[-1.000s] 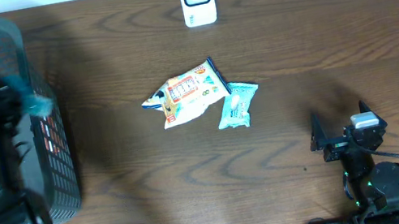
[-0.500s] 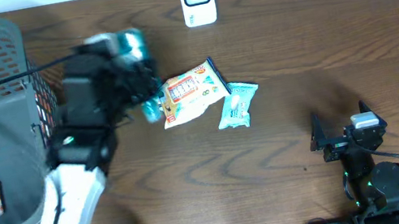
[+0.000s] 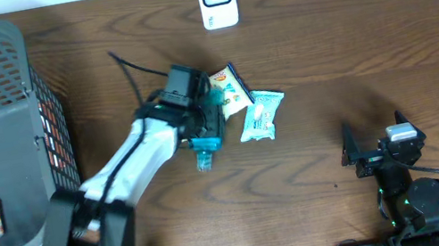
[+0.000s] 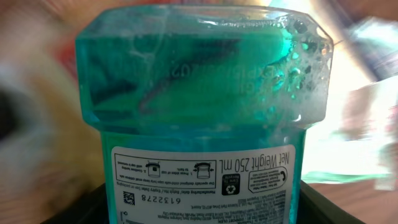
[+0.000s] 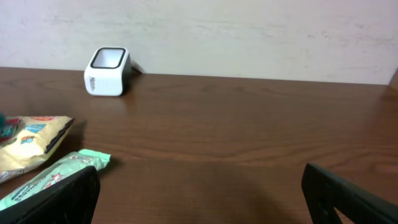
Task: Scan the item barcode
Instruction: 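Hold the mouthwash bottle barcode-side before the scanner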
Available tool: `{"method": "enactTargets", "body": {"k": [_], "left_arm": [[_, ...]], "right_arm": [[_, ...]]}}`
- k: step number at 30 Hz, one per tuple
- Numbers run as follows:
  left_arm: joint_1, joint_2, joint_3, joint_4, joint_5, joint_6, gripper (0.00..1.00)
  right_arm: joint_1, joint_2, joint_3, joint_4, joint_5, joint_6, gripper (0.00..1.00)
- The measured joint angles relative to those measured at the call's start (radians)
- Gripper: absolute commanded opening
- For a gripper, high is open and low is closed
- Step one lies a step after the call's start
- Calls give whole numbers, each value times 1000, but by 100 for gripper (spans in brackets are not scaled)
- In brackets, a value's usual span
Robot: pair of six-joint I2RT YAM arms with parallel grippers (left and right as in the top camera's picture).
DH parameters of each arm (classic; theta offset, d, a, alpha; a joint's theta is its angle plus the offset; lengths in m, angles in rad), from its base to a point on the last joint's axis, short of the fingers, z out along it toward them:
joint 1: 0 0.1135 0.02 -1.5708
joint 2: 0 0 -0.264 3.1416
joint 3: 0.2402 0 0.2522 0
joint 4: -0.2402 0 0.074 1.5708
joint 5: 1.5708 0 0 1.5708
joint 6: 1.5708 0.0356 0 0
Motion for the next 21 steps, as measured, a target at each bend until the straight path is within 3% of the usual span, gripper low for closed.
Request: {"method": "enactTargets", "body": {"k": [8,21], "left_arm": [[-19,113,31,30,4,12,49],[-18,118,35,46,4,12,50]], "right_arm": [[0,0,0,0,0,0,99],[0,0,0,0,0,0,99]]}}
